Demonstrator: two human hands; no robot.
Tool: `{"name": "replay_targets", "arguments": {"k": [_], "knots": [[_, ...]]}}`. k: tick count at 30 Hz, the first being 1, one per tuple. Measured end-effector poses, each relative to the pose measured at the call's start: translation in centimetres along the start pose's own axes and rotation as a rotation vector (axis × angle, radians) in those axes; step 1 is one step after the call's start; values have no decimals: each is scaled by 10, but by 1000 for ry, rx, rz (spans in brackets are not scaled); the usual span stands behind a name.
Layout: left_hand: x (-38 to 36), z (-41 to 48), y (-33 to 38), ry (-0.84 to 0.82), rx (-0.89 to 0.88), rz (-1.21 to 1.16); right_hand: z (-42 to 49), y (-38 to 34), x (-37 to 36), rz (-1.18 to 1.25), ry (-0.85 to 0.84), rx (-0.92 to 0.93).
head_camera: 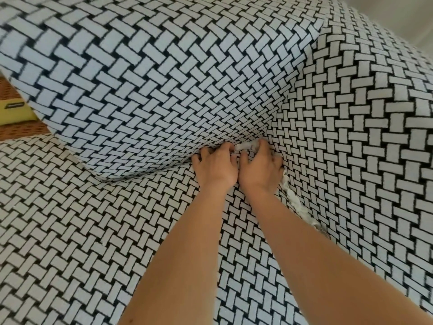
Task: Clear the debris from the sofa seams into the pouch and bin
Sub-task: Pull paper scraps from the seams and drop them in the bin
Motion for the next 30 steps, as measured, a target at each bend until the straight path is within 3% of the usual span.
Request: {"name": "replay_targets", "arguments": {"k": [8,30], "knots": [[2,-2,2,35,-20,37,9,1,-17,-163,-155,-32],[4,-2,3,58,-52,-27,16,-10,-16,-38,-109,93]]}}
Point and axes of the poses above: each hand's wrist, its own z-axis towards the middle knuckle, its own x-axis out of the back of the hand, y = z × x, the point moved 10 cm from there along z, towards the middle knuckle, and after that the axes turned 15 degrees about z, right-handed, at the moved point
